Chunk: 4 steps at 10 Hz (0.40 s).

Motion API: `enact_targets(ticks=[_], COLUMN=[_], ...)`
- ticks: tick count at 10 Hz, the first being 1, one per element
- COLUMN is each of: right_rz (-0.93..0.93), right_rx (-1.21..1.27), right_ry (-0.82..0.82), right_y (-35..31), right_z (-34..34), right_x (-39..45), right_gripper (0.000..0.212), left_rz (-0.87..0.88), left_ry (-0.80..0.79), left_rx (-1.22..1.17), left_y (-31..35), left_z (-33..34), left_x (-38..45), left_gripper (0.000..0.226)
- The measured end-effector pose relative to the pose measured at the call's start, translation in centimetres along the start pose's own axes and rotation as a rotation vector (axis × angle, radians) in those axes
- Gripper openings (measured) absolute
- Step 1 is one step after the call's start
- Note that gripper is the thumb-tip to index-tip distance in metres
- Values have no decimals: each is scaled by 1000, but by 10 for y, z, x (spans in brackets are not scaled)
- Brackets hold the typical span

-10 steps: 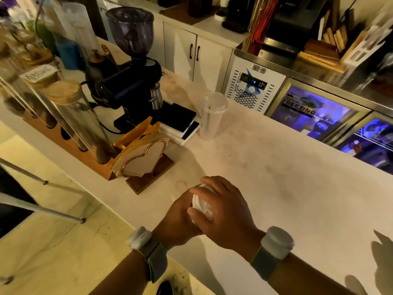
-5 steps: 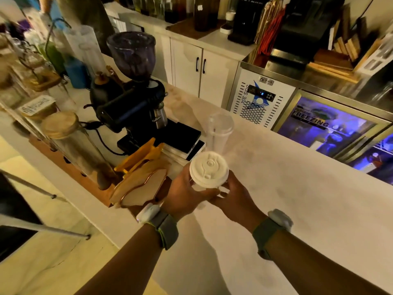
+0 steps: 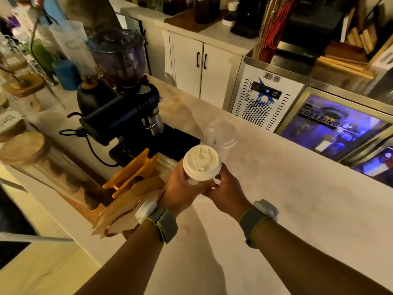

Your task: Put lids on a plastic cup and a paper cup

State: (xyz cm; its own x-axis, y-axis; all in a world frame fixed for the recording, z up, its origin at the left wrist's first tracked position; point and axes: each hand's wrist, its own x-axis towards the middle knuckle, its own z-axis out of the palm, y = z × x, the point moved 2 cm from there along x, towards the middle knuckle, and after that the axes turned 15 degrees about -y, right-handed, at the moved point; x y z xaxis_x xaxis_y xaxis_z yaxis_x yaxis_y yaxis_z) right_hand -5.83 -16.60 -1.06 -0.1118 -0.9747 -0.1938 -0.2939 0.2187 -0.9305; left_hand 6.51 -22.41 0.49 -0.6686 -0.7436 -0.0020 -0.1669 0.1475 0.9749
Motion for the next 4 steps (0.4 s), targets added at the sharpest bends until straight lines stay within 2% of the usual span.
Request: enact_targets(ticks=[2, 4], right_rz=[11, 59], right_rx=[-16, -82], right_ry=[-8, -42], right_y=[2, 3], right_z=[-1, -2], right_x=[2, -10], right_gripper=[78, 82], left_rz=[-46, -51], left_ry=[16, 7], left_rx=[-2, -16], left_y=[-8, -4], left_z=[2, 5], left_x=[1, -14], left_gripper=[69, 82])
